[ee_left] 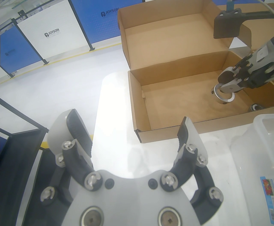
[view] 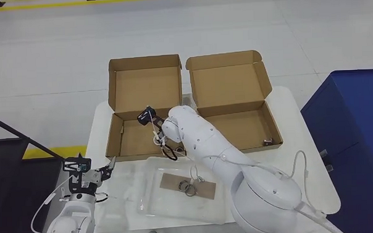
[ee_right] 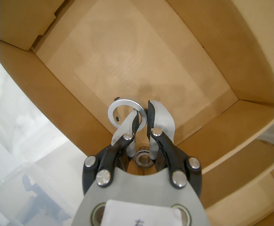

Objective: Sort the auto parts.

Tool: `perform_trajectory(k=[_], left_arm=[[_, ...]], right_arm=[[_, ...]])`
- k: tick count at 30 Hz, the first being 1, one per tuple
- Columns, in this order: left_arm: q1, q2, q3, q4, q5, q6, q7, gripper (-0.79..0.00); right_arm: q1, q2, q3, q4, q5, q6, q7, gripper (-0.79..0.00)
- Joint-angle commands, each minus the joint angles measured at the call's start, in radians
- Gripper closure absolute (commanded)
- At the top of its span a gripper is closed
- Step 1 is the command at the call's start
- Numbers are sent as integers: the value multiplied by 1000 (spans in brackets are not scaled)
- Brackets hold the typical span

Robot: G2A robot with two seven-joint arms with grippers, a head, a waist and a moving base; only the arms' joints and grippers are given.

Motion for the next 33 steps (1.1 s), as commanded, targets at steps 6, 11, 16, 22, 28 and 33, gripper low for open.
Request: perform_trajectory(k=[6,11,16,22,28,33], left_arm=[[0,0,0,0,0,0,0,-785],[0,0,0,0,0,0,0,-785],[0,0,0,0,0,0,0,-785],[0,0,0,0,0,0,0,-785],[0,0,0,0,0,0,0,-785],[0,0,0,0,0,0,0,-785]], right_arm=[[50,-2,19,15,-2,7,-25,-80],[80,18,63,-10,67,-232,-28,0],[94,48,100,-40,119,-467,-10,0],[75,76,107,-148,104,-593,2,0],[56,74,101,-160,98,-580,8,0],[44,59,19,-314,-73,-561,74,0]])
